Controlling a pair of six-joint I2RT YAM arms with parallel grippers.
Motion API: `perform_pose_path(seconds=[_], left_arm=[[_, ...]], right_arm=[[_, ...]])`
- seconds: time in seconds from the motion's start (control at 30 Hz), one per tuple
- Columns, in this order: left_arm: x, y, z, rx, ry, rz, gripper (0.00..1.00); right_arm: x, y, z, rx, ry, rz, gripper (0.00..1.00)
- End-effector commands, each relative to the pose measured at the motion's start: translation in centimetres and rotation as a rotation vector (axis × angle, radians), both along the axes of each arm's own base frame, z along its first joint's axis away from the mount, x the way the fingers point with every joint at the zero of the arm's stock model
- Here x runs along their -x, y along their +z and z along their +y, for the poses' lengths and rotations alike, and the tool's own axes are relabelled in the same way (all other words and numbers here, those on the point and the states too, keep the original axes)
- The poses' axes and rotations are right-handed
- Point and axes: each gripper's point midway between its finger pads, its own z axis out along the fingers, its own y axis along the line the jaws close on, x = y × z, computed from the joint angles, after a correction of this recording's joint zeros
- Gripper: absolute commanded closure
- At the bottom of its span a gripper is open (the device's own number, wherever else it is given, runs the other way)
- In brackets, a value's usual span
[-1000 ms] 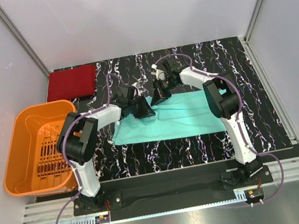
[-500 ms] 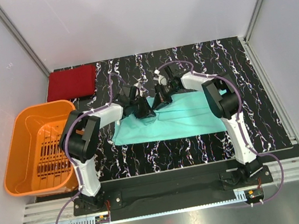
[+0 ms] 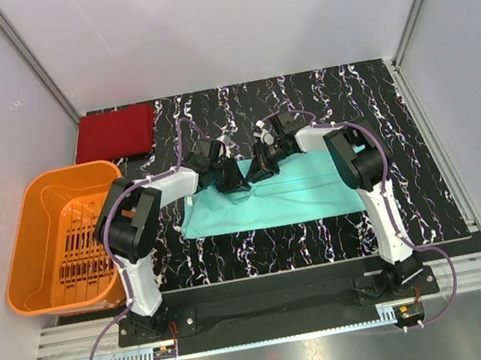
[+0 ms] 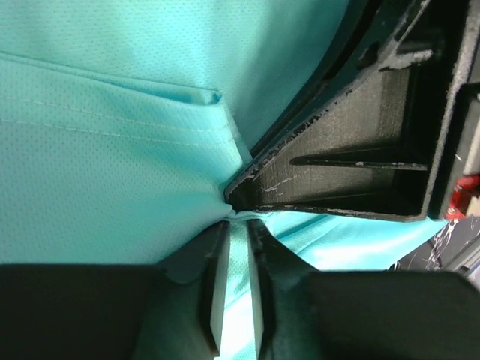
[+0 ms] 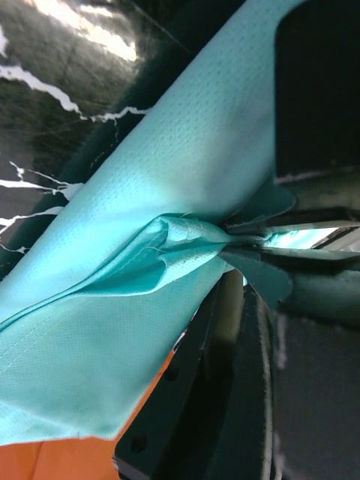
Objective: Fold and stack the t-shirts
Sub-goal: Fold the tshirt
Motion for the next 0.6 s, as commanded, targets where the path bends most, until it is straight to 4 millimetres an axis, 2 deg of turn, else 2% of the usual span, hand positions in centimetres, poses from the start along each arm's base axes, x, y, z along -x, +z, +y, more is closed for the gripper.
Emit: perform_pose_path(seconds=[0.0, 0.03, 0.07, 0.13, 0.17, 0.23, 0.3, 0.37, 0.43, 0.47, 0.53, 0.57], left_arm=[[-0.6, 4.0, -0.4, 0.068, -0.015, -0.108, 0.75], [-0.3, 4.9, -0.5, 0.089, -0.02, -0.121, 0.73], [0.1, 6.9, -0.8, 0.13, -0.038, -0.148, 0.71], [1.2, 8.4, -0.6, 0.164, -0.054, -0.166, 0.67], [1.9, 10.3, -0.6, 0.192, -0.069, -0.193, 0.66], [2.4, 11.7, 0.0, 0.204, -0.07, -0.208, 0.63], [2.8, 14.3, 0.7, 0.233, -0.073, -0.251, 0.61], [2.5, 15.2, 2.5, 0.231, -0.053, -0.259, 0.58], [2.0, 16.0, 4.2, 0.245, -0.033, -0.268, 0.57], [2.2, 16.1, 4.4, 0.256, -0.038, -0.263, 0.58], [2.2, 16.4, 5.0, 0.251, -0.033, -0.28, 0.58], [2.4, 16.0, 5.2, 0.241, -0.028, -0.278, 0.59]], right_arm=[[-0.3, 3.7, 0.8, -0.041, 0.027, -0.06, 0.81], [-0.4, 3.8, 0.8, -0.035, 0.029, -0.063, 0.78], [-0.2, 3.6, 0.6, -0.022, 0.03, -0.055, 0.76], [0.0, 3.1, 0.4, -0.011, 0.039, -0.053, 0.71], [0.3, 2.8, 0.2, -0.006, 0.044, -0.042, 0.7], [0.7, 2.0, 0.1, 0.004, 0.05, -0.028, 0.63], [0.9, 2.0, 0.1, -0.009, 0.056, -0.026, 0.59], [1.0, 2.3, 0.2, -0.022, 0.061, -0.043, 0.52], [0.7, 3.5, 0.2, -0.029, 0.056, -0.066, 0.47], [0.4, 4.0, 0.1, -0.029, 0.054, -0.075, 0.46], [-0.4, 6.3, -0.2, -0.022, 0.04, -0.13, 0.43], [-0.7, 6.6, -0.9, 0.029, 0.011, -0.137, 0.41]])
